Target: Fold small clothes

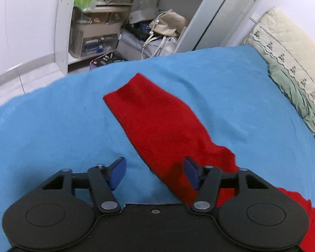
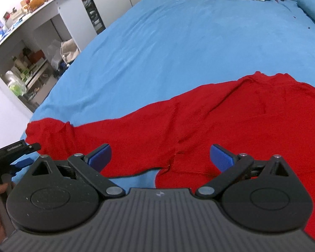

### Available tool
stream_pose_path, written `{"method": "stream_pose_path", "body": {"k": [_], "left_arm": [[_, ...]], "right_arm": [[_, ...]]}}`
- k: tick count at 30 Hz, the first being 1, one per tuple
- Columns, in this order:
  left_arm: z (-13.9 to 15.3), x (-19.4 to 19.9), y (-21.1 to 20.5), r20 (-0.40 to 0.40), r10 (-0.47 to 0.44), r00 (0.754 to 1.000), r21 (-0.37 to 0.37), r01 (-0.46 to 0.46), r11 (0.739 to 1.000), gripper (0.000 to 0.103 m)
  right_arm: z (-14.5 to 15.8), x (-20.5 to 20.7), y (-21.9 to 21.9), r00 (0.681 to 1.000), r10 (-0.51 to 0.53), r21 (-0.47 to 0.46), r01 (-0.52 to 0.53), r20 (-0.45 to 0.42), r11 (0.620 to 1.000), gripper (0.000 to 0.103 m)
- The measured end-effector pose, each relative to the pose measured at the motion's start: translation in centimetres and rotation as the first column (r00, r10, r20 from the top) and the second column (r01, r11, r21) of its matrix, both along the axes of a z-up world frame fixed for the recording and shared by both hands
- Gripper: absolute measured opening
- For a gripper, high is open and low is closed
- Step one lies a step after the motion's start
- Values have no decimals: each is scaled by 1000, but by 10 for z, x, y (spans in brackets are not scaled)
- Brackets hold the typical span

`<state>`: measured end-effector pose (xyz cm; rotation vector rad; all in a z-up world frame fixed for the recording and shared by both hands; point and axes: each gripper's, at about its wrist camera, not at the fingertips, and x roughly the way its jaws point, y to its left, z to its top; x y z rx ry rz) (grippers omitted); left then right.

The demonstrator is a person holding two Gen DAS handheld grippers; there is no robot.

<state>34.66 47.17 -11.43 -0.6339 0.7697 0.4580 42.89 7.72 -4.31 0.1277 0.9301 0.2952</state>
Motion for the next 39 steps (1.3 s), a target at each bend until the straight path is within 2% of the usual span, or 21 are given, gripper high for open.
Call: {"method": "stream_pose_path", "body": {"k": [3,5,7,9,12,14,19,21,23,26,29,31,34,36,39], "left_arm": [[-5,6,3,27,23,999,14,-23,1000,60],[-5,12,3,13,29,1000,48,-29,998,49],[-5,18,3,-1,47,999,76,-46,996,18],[-5,21,6,-2,64,998,67,-64,996,7],[3,26,-1,-19,76,997,100,-74,992,5],[21,26,-14,9,54,999,137,-54,989,5],[85,34,-79,108,-91,990,218,66,974,5],[112,41,-122,160,-186,969,244,144,959,5],[135,48,-170,199,-290,936,280,229,932,5],[154,64,-252,235,-449,862,304,374,876,5],[150,77,-338,236,-579,781,307,505,806,5],[130,83,-391,219,-642,734,278,584,763,5],[81,91,-452,157,-706,691,243,666,706,5],[44,90,-483,88,-738,669,241,705,667,5],[2,86,-505,10,-757,653,216,738,639,5]], "right_arm": [[-3,0,2,1000,4,-4,-4,5,1000,103],[-5,1,0,1000,0,-1,0,11,1000,103],[-8,1,-2,1000,-9,10,9,12,1000,103],[-12,1,-5,1000,-18,23,18,13,1000,103],[-16,1,-15,999,-34,38,33,16,999,103],[-15,1,-24,999,-48,55,47,20,997,103],[-6,-1,-57,995,-89,94,85,46,992,103],[0,-2,-76,992,-108,106,101,59,989,103],[7,-3,-99,989,-127,118,118,72,986,103],[16,-4,-135,983,-157,117,145,95,982,103],[24,-6,-181,973,-198,98,187,116,977,103],[27,-6,-213,965,-231,77,223,124,972,103],[20,-8,-258,958,-261,25,260,114,965,103],[11,-9,-286,958,-270,7,271,92,963,103],[-8,-11,-319,960,-276,2,276,47,961,103]]}}
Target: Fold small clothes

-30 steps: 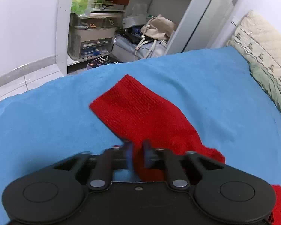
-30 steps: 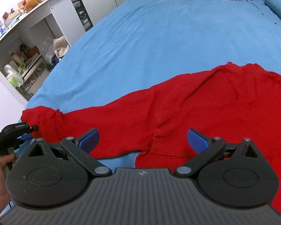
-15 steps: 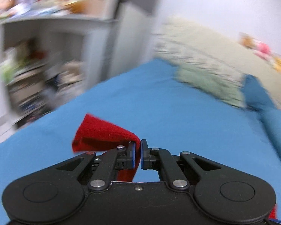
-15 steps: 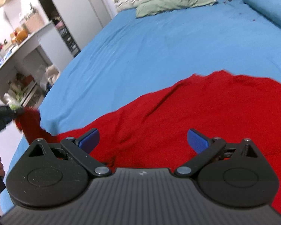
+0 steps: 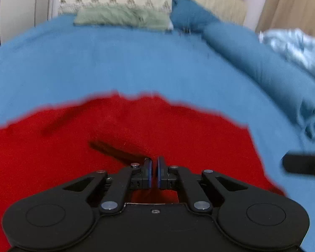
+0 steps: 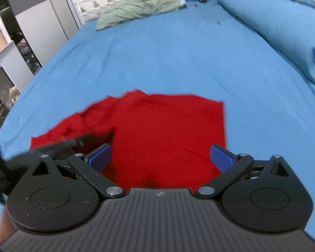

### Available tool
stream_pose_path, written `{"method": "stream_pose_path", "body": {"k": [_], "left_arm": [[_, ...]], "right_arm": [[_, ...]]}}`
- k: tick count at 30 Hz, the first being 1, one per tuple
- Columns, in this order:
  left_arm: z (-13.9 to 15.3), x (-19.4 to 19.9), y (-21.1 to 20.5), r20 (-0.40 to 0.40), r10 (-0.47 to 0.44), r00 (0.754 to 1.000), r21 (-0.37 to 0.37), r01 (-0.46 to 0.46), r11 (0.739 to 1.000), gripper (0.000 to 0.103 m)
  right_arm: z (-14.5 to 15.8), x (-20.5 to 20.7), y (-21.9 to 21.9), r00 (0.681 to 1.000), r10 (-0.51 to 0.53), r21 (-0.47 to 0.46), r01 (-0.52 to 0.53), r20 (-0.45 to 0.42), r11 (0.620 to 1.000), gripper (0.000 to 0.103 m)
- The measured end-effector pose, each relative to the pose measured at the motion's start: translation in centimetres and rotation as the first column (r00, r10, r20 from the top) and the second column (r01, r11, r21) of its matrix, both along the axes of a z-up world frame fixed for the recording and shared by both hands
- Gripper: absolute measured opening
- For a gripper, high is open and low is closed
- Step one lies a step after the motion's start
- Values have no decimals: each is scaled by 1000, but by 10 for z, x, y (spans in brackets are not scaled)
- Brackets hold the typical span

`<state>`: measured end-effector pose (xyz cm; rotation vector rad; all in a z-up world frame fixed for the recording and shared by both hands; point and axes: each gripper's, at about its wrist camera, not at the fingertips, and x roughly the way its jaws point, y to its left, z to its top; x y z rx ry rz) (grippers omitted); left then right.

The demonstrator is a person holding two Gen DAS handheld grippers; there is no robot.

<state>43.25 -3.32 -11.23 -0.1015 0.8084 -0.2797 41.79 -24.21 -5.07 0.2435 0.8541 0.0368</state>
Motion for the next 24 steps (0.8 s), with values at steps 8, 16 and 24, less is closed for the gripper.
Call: {"method": "stream_pose_path", "body": {"k": [8,16,24], "left_arm": [[0,-18,3,-7,-33,999,40,34,999,51],[16,-62,96,-9,162,987,164,-158,974,60],[-5,-81,173,-52,338,940,216,-320,922,60]], "right_arm": [[-28,4,-13,997,68,38,-67,-38,997,103],[-41,54,92,921,381,-78,-387,-78,919,103],[-81,61,170,848,522,-388,-514,-94,765,38]]}}
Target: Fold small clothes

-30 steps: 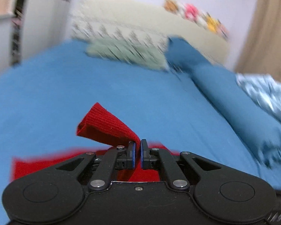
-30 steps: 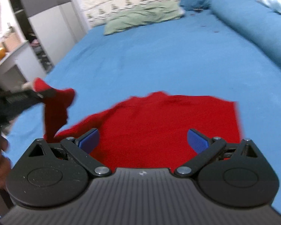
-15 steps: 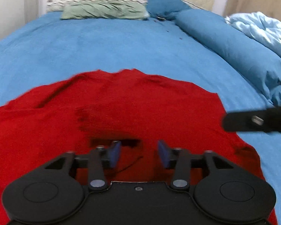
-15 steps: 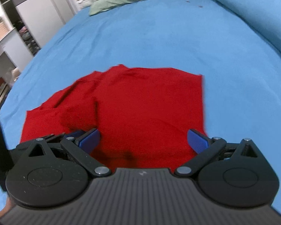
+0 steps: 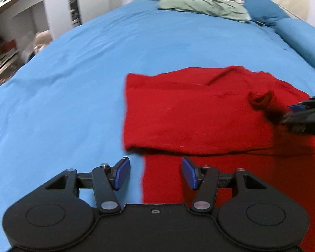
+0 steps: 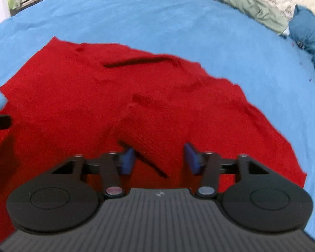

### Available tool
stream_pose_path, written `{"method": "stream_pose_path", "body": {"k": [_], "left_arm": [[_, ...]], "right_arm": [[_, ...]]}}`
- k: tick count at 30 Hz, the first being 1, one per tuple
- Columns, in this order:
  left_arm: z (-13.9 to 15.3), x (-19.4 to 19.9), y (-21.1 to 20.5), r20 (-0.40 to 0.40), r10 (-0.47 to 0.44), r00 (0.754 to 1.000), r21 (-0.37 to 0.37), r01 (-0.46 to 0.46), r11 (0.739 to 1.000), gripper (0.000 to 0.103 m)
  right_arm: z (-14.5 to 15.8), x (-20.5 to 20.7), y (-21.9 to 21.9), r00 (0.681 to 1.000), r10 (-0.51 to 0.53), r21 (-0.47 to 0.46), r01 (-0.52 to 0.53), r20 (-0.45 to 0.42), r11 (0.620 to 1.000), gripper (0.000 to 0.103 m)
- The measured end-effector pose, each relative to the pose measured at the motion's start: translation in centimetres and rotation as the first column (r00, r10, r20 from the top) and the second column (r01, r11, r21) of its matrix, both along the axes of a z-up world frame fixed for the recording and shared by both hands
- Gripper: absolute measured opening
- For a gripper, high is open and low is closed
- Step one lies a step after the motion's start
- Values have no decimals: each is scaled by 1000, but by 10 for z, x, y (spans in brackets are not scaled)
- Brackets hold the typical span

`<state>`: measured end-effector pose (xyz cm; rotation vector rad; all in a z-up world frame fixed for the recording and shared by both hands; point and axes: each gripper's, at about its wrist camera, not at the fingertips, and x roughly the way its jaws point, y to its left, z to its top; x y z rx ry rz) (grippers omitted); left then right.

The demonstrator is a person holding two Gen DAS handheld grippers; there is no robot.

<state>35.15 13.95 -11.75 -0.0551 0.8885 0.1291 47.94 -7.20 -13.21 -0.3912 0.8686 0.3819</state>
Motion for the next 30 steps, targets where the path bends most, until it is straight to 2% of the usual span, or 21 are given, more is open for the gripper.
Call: {"method": "stream_pose_path", "body": {"k": [1,4,6,8,11,12,13,15,17,20,22,24,26,28,30], "left_arm": [[-1,0,4,-3,15,1000,-6,-15,1000,60],[-4,4,11,-7,46,999,-27,-46,999,60],[-3,8,10,-13,54,998,-38,-54,998,60],[-6,13,8,-22,50,998,-35,-51,998,60],[-11,16,8,-20,45,999,-23,-45,999,60],[-11,15,9,-17,45,999,-25,-45,999,60],[-11,16,10,-16,44,999,-26,-44,999,60],[-12,15,11,-15,37,999,-27,-37,999,60],[-12,14,11,-14,28,1000,-18,-28,999,60],[-11,13,10,-13,24,1000,-7,-25,1000,60],[-11,14,10,-11,33,999,2,-33,999,60],[-11,15,11,-8,43,999,12,-43,999,60],[-13,17,13,-7,42,999,18,-42,999,60],[-15,19,13,-3,34,999,34,-34,999,60],[-16,23,14,0,30,1000,45,-30,999,61]], "right_arm": [[2,3,-1,999,-32,6,32,12,999,30],[21,3,-25,979,-199,112,193,48,975,30],[31,-5,-49,945,-323,177,310,48,934,30],[30,-14,-74,908,-418,235,406,2,883,30],[10,-27,-107,870,-475,314,492,-135,812,45],[2,-30,-115,861,-479,325,508,-169,798,61],[-3,-34,-122,857,-479,348,516,-192,783,72],[-4,-41,-129,852,-484,390,522,-199,759,81],[-4,-41,-132,847,-489,401,530,-208,747,81],[-6,-37,-129,844,-492,388,536,-213,750,77],[-4,-32,-124,847,-491,374,531,-204,761,63],[-1,-29,-121,855,-481,370,518,-194,771,54],[-2,-22,-117,860,-478,352,510,-180,784,50],[-3,-16,-112,868,-467,321,496,-169,807,30],[0,-13,-111,877,-454,310,481,-161,820,24]]}}
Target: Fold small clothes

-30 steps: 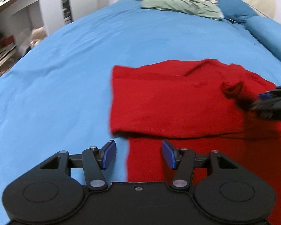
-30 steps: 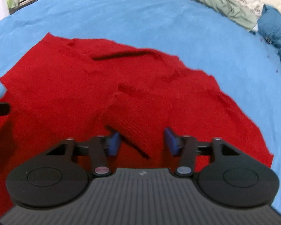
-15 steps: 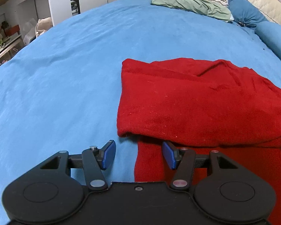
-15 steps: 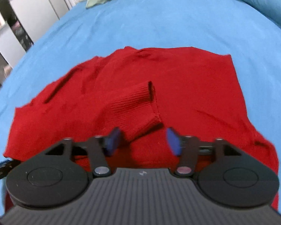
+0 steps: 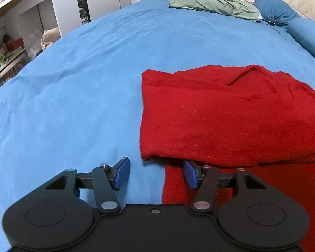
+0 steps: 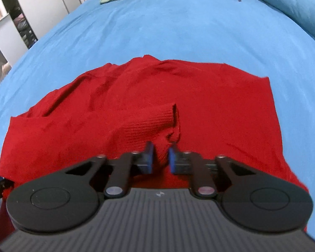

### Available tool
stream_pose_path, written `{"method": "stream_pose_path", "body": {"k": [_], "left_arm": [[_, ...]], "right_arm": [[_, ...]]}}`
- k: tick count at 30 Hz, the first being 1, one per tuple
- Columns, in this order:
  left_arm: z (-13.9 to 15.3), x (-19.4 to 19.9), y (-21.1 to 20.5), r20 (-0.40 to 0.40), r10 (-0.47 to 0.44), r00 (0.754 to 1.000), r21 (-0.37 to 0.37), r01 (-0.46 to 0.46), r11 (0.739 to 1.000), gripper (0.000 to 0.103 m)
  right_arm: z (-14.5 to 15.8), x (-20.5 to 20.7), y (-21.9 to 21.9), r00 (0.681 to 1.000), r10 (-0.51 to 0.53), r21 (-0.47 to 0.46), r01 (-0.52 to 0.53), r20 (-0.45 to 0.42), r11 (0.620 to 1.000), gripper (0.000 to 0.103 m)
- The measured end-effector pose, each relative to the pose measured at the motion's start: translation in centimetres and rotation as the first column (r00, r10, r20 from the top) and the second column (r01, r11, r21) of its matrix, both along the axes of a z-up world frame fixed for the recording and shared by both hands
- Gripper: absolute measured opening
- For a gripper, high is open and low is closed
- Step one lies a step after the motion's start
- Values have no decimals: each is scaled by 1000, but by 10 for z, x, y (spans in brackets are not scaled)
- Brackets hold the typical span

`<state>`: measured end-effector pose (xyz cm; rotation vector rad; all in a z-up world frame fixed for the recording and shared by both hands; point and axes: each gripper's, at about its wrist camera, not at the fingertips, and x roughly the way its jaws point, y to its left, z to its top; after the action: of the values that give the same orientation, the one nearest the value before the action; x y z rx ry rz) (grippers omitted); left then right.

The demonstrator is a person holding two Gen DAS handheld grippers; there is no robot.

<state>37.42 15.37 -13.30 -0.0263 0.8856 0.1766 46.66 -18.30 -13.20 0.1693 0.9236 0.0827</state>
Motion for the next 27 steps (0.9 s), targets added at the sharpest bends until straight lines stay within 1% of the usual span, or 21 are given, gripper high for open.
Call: {"method": "stream_pose_path", "body": {"k": [1,3,5,7,8,9,13,15,17,20,22,24,26,27], "left_arm": [[0,2,2,0,1,1000,0,-1,1000,60],[1,6,5,0,10,1000,-2,-10,1000,58],[1,10,5,-1,9,1000,0,-9,1000,56],[1,15,4,-2,-5,1000,7,5,1000,47],[0,17,2,-3,-11,1000,10,11,1000,46],[-1,18,2,-6,-13,1000,11,13,1000,44],[-3,19,3,-25,3,1000,9,-3,1000,44],[-3,19,3,-31,1,1000,14,-1,1000,43],[-2,18,3,-36,-5,999,21,6,1000,43],[-1,15,4,-44,-11,999,13,12,1000,43],[4,11,6,-50,-13,999,5,13,1000,43],[15,4,3,-39,-20,999,7,20,1000,44],[28,-6,-5,-4,-53,999,13,53,999,49],[34,-10,-9,11,-71,997,17,71,997,59]], "right_arm": [[4,1,0,1000,6,-14,-6,13,1000,23],[20,-1,-4,998,4,-59,0,66,998,23],[41,-6,-17,992,-25,-97,37,127,995,23],[51,-11,-34,984,-70,-117,90,162,989,23],[52,-11,-44,984,-88,-118,107,158,987,23],[48,-11,-54,985,-100,-116,116,140,986,23],[17,-10,-75,991,-118,-138,127,70,982,23],[7,-11,-84,988,-150,-121,155,47,981,23],[3,-14,-92,983,-181,-109,184,40,977,23],[0,-16,-93,983,-178,-137,182,43,974,25],[5,-22,-95,984,-174,-137,179,44,974,31],[12,-33,-91,987,-153,-132,159,55,978,33],[20,-34,-83,992,-102,-125,111,78,986,53],[26,-39,-79,992,-71,-123,83,100,989,73]]}}
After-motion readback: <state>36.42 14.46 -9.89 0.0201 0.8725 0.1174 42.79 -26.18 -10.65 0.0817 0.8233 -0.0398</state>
